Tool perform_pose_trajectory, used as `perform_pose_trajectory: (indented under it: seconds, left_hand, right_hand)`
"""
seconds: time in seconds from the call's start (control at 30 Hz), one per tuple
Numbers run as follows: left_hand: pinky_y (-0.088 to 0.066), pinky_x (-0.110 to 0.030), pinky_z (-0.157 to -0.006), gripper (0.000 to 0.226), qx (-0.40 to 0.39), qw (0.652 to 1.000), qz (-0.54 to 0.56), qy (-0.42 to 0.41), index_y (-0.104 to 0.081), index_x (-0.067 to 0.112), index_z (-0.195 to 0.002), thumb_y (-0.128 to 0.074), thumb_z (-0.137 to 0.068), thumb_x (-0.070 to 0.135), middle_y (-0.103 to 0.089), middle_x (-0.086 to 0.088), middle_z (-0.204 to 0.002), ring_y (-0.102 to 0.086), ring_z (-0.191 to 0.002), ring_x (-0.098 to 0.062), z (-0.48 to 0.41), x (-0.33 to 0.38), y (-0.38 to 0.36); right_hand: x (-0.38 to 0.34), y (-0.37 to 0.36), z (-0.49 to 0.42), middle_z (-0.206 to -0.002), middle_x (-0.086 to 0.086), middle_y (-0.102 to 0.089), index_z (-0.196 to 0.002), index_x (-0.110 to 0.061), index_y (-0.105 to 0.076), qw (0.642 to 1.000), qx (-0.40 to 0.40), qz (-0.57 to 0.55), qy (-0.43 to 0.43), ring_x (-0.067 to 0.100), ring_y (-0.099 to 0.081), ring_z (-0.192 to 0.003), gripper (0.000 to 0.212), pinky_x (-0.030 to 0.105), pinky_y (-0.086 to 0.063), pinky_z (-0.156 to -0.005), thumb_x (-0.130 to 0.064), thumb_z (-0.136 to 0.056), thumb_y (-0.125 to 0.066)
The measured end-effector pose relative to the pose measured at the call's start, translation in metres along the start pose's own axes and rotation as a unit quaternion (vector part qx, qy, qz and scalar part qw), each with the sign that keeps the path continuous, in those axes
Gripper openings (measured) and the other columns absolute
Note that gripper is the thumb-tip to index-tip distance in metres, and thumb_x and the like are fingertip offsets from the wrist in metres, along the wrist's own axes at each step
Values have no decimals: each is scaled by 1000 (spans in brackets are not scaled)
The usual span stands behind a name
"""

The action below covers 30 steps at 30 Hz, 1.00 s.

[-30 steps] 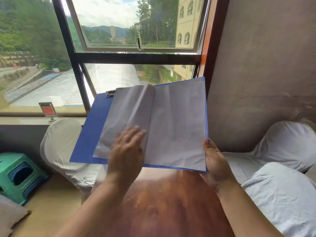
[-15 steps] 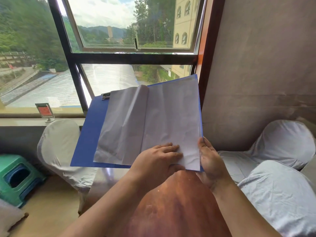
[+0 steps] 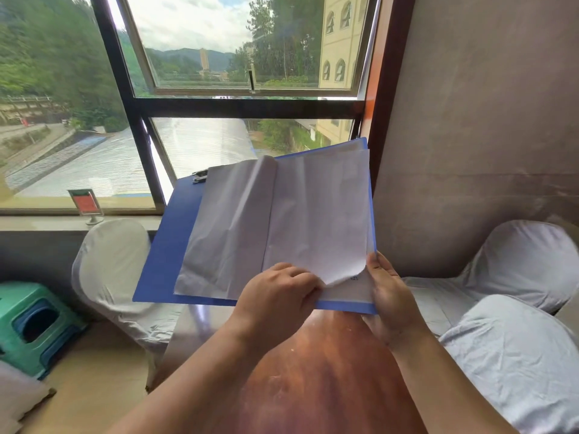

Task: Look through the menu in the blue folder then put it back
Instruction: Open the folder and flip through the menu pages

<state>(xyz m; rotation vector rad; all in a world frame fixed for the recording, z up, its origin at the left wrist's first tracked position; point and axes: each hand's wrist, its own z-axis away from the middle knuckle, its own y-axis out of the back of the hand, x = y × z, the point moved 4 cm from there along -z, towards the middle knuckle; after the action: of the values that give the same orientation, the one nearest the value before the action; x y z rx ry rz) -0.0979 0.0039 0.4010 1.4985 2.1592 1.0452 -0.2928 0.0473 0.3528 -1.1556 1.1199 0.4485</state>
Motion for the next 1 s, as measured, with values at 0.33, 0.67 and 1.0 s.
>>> perform_pose_trajectory:
  seconds: [0.33,0.67,1.0]
  left_hand:
    - [-59,-28,-49,13,286,636,485,528,-63,9,-89,-67,-99,15,-61,-6,-65,-62,-47,-16,56,-90,10]
    - [-58,-25,-47,15,309,582,435,614,-64,14,-93,-72,-98,26,-66,-6,-82,-62,-56,-17,90,-129,5]
    - [-61,-33,-57,67,223,539,414,698,-61,11,-123,-82,-80,59,-68,-9,-104,-68,-75,-23,107,-127,-16]
  right_hand:
    - [-11,18,-4,-127,18,-78,-135,-23,-69,1000,4,-11,-4,37,-80,-103,35,65,-62,-80,-37,-112,-46]
    - [-8,22,-14,-132,18,-77,-135,-20,-72,999,-2,-42,-5,39,-77,-114,36,49,-68,-74,-34,-113,-46]
    - [-3,21,-18,-140,18,-72,-144,-23,-65,1000,-12,-11,-6,43,-70,-125,40,60,-64,-90,-39,-113,-46]
